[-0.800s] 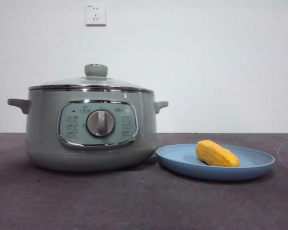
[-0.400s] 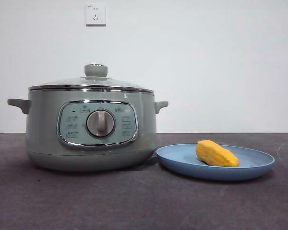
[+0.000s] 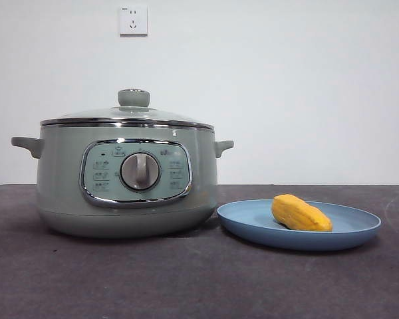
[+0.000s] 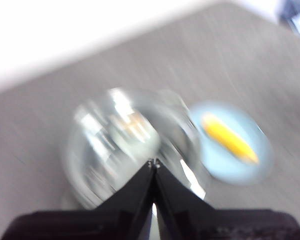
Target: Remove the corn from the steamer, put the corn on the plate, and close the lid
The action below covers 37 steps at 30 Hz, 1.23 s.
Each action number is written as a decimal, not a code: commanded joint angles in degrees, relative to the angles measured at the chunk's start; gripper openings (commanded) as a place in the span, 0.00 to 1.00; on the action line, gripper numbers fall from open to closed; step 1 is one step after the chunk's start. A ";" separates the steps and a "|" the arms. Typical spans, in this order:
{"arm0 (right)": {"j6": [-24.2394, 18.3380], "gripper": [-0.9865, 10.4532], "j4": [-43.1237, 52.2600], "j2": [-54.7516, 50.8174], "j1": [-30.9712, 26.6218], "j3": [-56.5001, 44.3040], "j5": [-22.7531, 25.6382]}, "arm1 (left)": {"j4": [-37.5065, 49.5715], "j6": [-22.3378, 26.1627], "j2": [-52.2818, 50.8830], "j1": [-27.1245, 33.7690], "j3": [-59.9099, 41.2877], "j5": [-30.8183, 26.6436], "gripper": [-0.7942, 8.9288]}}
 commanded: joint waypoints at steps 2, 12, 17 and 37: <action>-0.17 0.09 0.28 -0.09 0.09 -0.28 0.17 | 12.55 1.16 -7.10 5.31 -8.11 -0.02 0.08; -0.17 0.09 0.28 -0.11 0.09 -0.28 0.20 | 36.39 0.11 -27.50 13.29 -43.52 -4.11 0.08; -0.17 0.09 0.28 -0.09 0.09 -0.28 0.20 | 43.21 -3.67 -35.06 13.77 -57.83 -7.93 0.08; -0.17 0.09 0.28 -0.09 0.09 -0.28 0.20 | 40.33 -12.28 -53.44 13.84 -80.59 -19.85 0.08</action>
